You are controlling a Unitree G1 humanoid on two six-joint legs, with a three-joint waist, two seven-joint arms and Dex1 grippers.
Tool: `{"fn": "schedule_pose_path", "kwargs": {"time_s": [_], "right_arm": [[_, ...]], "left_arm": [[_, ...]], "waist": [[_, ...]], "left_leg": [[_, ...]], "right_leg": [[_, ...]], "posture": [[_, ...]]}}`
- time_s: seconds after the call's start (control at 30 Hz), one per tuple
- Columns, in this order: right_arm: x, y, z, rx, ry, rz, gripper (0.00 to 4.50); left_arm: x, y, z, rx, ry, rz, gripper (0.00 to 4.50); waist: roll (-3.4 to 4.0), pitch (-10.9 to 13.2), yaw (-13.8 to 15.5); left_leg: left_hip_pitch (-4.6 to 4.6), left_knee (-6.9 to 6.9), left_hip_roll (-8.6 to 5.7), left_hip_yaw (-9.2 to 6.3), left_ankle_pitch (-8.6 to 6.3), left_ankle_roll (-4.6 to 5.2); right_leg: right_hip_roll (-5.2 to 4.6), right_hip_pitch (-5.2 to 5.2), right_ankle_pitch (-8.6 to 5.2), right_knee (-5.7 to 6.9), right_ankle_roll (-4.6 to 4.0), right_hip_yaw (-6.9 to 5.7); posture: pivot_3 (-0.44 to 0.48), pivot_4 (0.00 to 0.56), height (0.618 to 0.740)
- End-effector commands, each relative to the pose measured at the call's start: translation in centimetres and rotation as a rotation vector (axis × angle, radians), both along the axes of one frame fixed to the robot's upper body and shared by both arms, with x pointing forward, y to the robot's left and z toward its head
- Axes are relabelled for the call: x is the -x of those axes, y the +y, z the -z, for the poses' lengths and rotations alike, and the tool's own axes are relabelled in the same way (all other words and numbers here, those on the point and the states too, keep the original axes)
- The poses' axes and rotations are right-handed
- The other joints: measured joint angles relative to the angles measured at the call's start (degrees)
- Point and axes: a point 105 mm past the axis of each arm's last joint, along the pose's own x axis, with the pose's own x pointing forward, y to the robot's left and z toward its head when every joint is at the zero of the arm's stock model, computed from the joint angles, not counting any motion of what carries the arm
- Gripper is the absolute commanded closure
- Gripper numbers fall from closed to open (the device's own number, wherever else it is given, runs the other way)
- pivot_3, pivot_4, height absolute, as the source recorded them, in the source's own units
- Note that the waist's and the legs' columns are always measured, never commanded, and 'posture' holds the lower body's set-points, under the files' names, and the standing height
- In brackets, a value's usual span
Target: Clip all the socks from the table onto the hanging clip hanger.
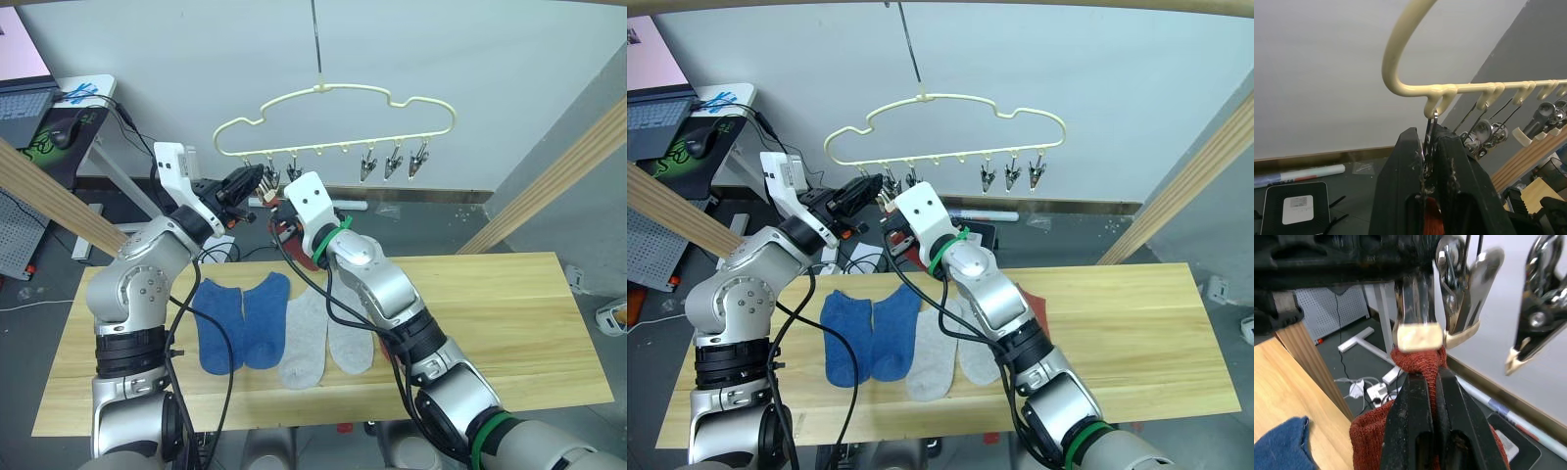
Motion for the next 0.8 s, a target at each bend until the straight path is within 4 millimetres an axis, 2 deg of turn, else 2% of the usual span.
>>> {"fn": "schedule_pose_path", "kwargs": {"time_s": [0.03, 0.23, 0.47, 0.67, 0.8], "right_arm": [[1.5, 2.4, -3.5, -0.12, -0.063, -0.08, 4.5], [1.4, 2.8, -4.0, -0.14, -0.067, -0.086, 4.5], [1.7, 3.5, -4.1, -0.153, -0.053, -0.111, 4.5], [2.0, 4.0, -4.1, -0.161, -0.048, -0.131, 4.5], [2.1, 4.2, -4.1, -0.158, -0.044, -0.138, 4.5]], "left_arm": [[0.5, 0.2, -0.6, 0.005, -0.028, -0.002, 4.44], [0.6, 0.2, -0.1, 0.003, -0.007, -0.002, 4.44], [0.6, 0.4, 0.1, 0.017, 0.009, -0.016, 2.14], [1.1, 0.2, 0.2, 0.022, 0.02, 0.009, 0.37], [1.4, 0.4, 0.3, 0.004, 0.019, 0.007, 0.37]], "waist": [[0.0, 0.0, 0.0], [0.0, 0.0, 0.0], [0.0, 0.0, 0.1], [0.0, 0.0, 0.3], [0.0, 0.0, 0.4]], "left_leg": [[0.0, 0.0, 0.0, 0.0, 0.0, 0.0], [0.0, 0.0, 0.01, -0.01, 0.0, -0.01], [-0.01, 0.0, 0.0, -0.03, 0.01, -0.01], [-0.02, 0.0, -0.02, -0.05, 0.01, -0.01], [-0.02, 0.0, -0.01, -0.05, 0.01, -0.01]], "right_leg": [[0.0, 0.0, 0.0, 0.0, 0.0, 0.0], [0.0, 0.0, 0.0, 0.01, 0.0, -0.04], [-0.02, 0.0, 0.0, 0.01, 0.0, -0.05], [-0.05, 0.0, 0.0, 0.01, 0.0, -0.09], [-0.05, 0.0, 0.0, 0.01, 0.0, -0.1]], "posture": [[-0.033, 0.311, 0.74], [-0.025, 0.311, 0.74], [-0.019, 0.311, 0.74], [-0.01, 0.309, 0.74], [-0.006, 0.31, 0.74]]}}
